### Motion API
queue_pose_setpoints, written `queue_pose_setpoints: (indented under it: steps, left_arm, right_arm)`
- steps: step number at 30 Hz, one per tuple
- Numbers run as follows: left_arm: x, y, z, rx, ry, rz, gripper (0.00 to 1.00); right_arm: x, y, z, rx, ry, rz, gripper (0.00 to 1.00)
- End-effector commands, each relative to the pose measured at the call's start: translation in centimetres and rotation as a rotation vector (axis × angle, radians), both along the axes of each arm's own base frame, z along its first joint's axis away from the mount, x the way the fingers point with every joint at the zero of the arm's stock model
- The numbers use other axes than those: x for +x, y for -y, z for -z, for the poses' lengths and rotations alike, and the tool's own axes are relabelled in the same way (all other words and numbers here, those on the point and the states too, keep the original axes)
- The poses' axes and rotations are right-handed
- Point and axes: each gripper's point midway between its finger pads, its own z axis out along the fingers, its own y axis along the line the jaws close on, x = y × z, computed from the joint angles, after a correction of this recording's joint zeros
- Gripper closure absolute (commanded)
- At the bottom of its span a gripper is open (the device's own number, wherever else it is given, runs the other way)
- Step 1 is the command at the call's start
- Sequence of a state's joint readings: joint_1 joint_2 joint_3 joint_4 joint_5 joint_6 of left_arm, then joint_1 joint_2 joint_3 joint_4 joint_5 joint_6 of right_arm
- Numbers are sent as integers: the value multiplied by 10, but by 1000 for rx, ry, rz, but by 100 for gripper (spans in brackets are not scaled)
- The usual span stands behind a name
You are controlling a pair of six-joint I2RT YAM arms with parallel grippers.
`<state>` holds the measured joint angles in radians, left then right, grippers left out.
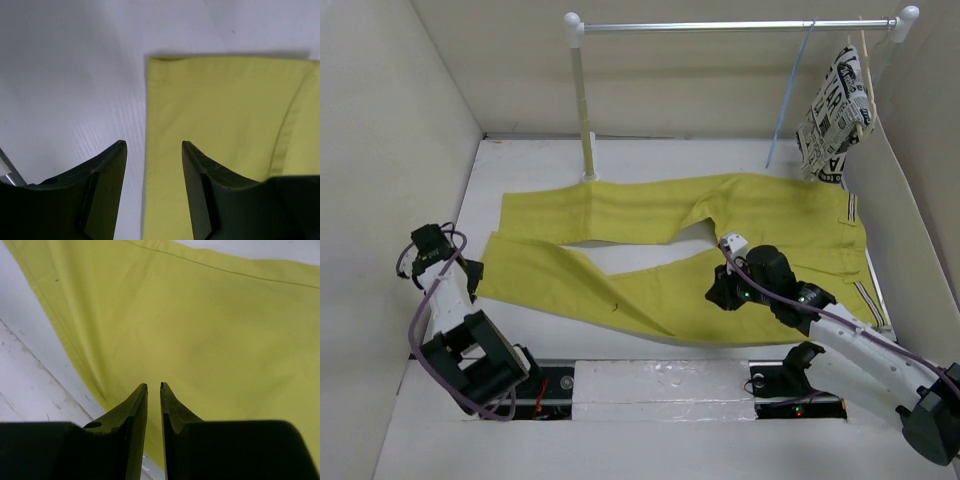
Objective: Place the trousers on the hanger
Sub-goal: Flatten out the trousers at the center of the board.
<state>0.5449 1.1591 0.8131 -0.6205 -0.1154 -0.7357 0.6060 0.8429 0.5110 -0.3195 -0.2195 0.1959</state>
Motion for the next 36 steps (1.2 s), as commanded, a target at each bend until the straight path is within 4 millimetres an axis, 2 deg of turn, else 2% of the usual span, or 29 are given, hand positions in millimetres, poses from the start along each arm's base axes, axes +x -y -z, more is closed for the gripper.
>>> queue_pose_setpoints:
  steps: [1, 4, 8, 11, 18, 22, 24, 25, 26, 27, 31, 35, 36]
  left_arm:
    - [-9, -10, 18, -103, 1, -88, 56]
    - [-14, -19, 39, -109, -26, -116, 52]
    - [-16, -27, 43, -63, -37, -108, 50]
    - [-14, -25, 48, -50, -52, -92, 50]
    - [-17, -16, 90, -99, -139, -72, 51]
    - [-11, -13, 101, -96, -145, -37, 54]
    - [-10, -10, 107, -113, -147, -26, 57]
    - [-5, -9, 106, -117, -122, -7, 70]
    - [-5, -9, 106, -115, -124, 2, 70]
    - [-3, -9, 105, -118, -116, 13, 80]
    - [4, -9, 99, -114, -90, 50, 100]
    - [8, -10, 85, -92, -70, 76, 100]
    - [15, -9, 72, -62, -36, 97, 100]
  right_arm:
    - [1, -11, -15, 25, 61, -11, 77]
    - [-3, -20, -22, 47, 65, -59, 77]
    - [-5, -23, -31, 31, 75, -108, 77]
    - [-3, -24, -35, 22, 84, -119, 77]
    - [0, -32, -57, 58, 101, -131, 77]
    - [2, -32, -60, 67, 101, -115, 77]
    - [0, -34, -60, 73, 93, -116, 78]
    - [-1, -34, -56, 66, 84, -109, 78]
    - [-1, -34, -56, 66, 84, -109, 78]
    - [-1, -33, -55, 61, 81, -96, 78]
    - [2, -25, -54, 46, 89, -51, 77]
    - [1, -10, -47, -7, 68, -3, 71]
    - [0, -6, -47, -15, 71, 5, 71]
